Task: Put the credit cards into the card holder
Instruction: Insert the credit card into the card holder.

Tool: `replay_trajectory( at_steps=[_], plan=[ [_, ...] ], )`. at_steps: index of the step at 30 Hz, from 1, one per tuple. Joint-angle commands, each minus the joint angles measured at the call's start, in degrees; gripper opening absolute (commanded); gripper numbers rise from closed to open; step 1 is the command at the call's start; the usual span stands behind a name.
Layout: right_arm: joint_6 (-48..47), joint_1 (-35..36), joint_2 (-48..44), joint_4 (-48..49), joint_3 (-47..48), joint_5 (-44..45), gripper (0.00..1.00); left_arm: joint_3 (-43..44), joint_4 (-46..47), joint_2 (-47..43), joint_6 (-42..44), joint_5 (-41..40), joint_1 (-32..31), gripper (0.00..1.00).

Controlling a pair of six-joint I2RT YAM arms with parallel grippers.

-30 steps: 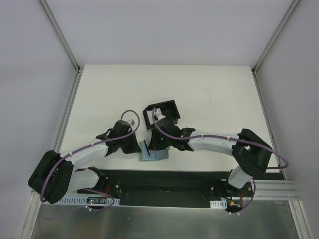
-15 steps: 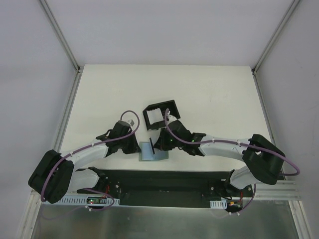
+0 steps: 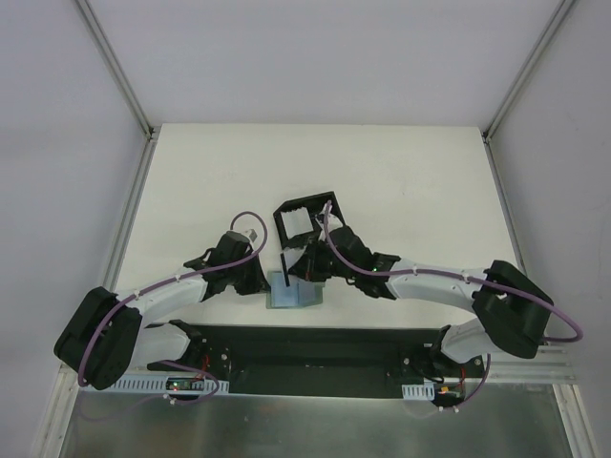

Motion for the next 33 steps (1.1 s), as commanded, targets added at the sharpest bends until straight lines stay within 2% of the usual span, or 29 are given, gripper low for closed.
replay_trajectory(
  at_steps=[1, 18, 23, 33],
  plan=[
    [3.71, -0.71, 1.23, -0.47, -2.59, 3.30, 0.00, -1.40, -2.02, 0.63, -0.05, -2.45, 0.59, 0.00],
    [8.90, -0.63, 4.05, 7.09, -10.68, 7.52, 0.00, -2.37, -1.76, 1.34, -1.10, -2.80, 0.59, 0.00],
    [10.13, -0.63, 6.16, 13.05, -11.73, 3.94, 0.00, -2.55, -1.76, 1.16, -1.19, -2.71, 0.59, 0.00],
    [12.24, -0.80, 8.01, 16.23, -11.03, -0.92, 0.00, -2.02, -1.76, 1.25, -0.66, -2.88, 0.59, 0.00]
  ],
)
